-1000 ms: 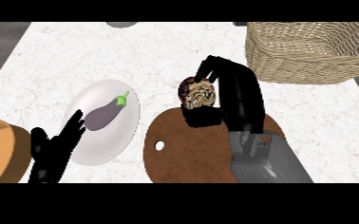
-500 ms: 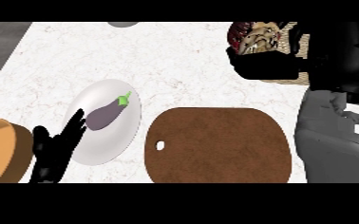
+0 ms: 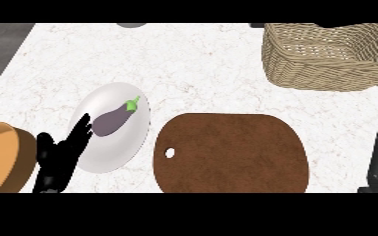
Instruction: Pick the cupcake from the cutting board and place it in the basket
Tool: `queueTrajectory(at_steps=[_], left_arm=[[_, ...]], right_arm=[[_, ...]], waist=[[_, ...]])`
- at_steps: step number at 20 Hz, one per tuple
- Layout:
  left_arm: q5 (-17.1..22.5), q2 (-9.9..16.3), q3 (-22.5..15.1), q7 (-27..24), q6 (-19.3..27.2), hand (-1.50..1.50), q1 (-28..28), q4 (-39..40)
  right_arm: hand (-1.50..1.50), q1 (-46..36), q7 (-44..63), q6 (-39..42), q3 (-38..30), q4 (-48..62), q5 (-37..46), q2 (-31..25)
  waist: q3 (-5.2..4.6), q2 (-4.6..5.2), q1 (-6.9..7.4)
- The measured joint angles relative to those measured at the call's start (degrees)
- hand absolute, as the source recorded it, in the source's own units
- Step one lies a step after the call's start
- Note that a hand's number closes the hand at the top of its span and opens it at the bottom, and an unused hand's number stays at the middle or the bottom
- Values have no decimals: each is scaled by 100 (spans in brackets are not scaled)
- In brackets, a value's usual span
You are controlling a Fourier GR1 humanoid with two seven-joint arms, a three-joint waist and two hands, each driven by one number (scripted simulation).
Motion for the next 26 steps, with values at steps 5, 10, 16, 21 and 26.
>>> queueTrajectory(at_steps=[5, 10, 16, 21, 26], left_arm=[[-44, -42, -18, 69, 33, 0, -37, -20], [-50, -7, 6, 103, -26, 0, -90, 0], [-69, -36, 16, 101, -40, 0, -112, 16], [-123, -75, -14, 80, -18, 0, -48, -56], [-98, -93, 14, 101, -56, 0, -82, -23]], right_arm=[[150, -94, -588, 61, -383, 873, -177, -472], [150, -214, -1379, -226, -587, 1914, -194, -703], [150, -262, -2118, -636, -915, 2963, -392, -742], [150, -149, -2740, -970, -1381, 3559, -828, -705], [150, -68, -3485, -1118, -1654, 4300, -1083, -845]], waist=[[0, 19, 30], [-2, 36, 74], [2, 40, 88], [1, 35, 75], [3, 39, 83]])
